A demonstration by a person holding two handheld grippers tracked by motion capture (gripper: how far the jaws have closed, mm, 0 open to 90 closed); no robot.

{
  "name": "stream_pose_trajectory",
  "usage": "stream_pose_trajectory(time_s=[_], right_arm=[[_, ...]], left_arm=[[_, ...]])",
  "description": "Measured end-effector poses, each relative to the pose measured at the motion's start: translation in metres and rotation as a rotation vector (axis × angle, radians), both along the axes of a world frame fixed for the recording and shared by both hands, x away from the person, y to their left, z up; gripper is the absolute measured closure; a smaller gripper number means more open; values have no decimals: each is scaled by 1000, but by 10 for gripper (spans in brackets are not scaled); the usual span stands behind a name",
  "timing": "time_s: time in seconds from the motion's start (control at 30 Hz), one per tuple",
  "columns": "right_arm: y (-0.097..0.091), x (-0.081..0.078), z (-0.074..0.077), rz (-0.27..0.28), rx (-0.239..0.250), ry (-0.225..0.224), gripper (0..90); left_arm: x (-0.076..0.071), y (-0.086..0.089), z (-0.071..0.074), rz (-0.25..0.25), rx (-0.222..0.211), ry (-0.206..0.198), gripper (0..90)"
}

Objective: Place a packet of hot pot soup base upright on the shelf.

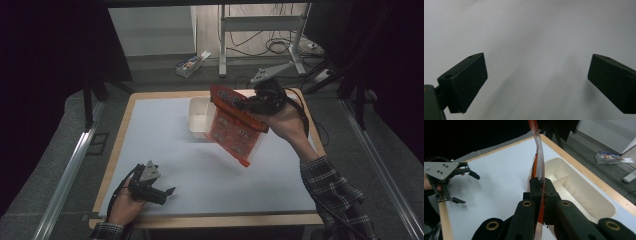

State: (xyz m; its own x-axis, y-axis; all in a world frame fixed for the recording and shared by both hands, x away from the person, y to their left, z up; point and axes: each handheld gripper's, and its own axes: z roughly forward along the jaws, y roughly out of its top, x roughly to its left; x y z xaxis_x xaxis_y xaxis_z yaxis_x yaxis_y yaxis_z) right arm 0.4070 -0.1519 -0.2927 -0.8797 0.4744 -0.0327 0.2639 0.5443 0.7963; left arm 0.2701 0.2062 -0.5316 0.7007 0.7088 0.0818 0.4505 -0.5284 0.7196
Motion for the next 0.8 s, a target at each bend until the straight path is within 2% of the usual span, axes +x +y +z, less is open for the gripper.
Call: stream_pose_trajectory(time_s=[0.53,0.8], right_arm=[[-7,29,25,-61,3,-42,881],[-4,44,35,-88,-1,-51,879]], left_arm=[[0,6,3,15,-48,-3,19],[0,9,4,30,-80,-26,0]])
